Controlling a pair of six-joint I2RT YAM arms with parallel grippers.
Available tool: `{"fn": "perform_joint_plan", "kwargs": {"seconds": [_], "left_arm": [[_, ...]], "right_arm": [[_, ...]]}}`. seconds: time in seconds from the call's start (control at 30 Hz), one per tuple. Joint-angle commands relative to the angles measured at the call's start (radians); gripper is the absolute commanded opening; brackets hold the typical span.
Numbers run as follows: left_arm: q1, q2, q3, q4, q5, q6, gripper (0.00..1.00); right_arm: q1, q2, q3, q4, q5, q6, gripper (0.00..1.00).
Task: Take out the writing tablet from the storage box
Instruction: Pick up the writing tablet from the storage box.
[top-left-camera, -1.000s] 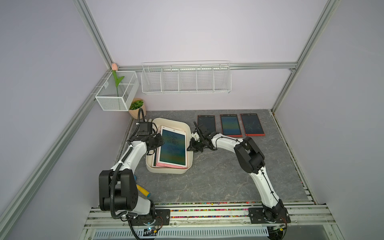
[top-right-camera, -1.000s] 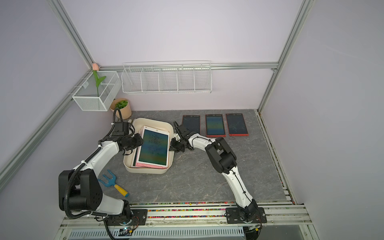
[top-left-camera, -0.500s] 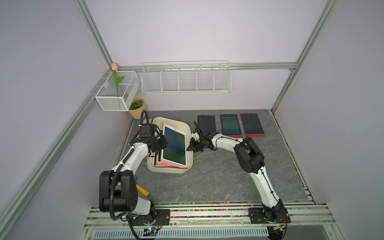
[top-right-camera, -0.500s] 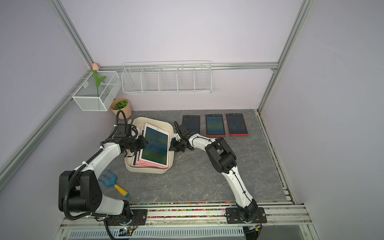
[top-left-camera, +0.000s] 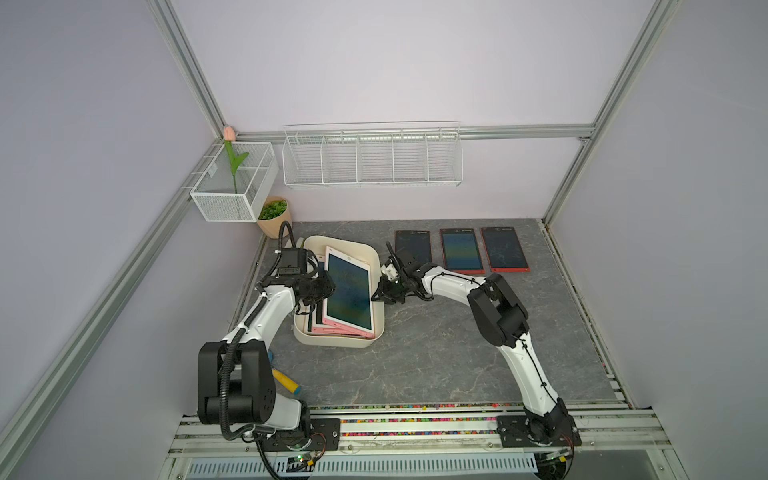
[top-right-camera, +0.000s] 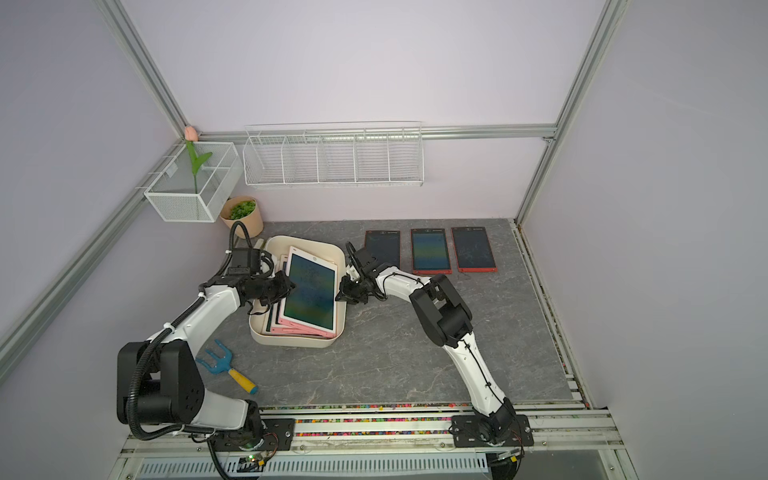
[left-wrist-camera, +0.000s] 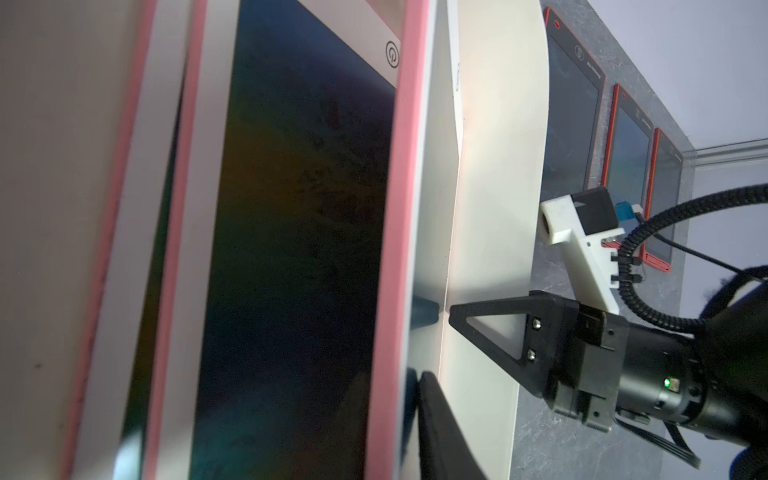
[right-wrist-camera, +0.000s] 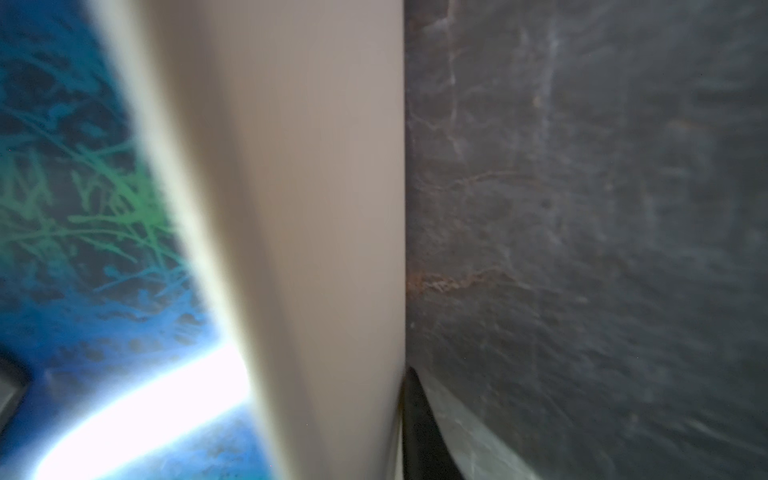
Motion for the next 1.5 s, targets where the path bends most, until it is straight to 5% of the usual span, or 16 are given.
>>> {"fn": "perform_joint_plan", "kwargs": {"seconds": [0.0, 0.33, 0.63, 1.47], "left_arm": [[0.011, 0.013, 0.01, -0.032, -0.013, 0.001, 0.16], [0.021, 0.037, 0.038, -0.057, -0.046, 0.015, 0.08], [0.025, 0.028, 0.052, -0.071, -0.062, 0.015, 0.07], [0.024, -0.005, 0.049, -0.031, -0.025, -0.017, 0.04]], "right_arm": [[-0.003, -0.004, 0.012, -0.102, 0.042, -0.02, 0.23], [-0.005, -0.01, 0.02, -0.068, 0.022, 0.036, 0.42], [-0.004, -0.056, -0.035, 0.022, 0.066, 0.126, 0.48], [-0.038, -0.157, -0.012, -0.112, 0.147, 0.012, 0.53]]}}
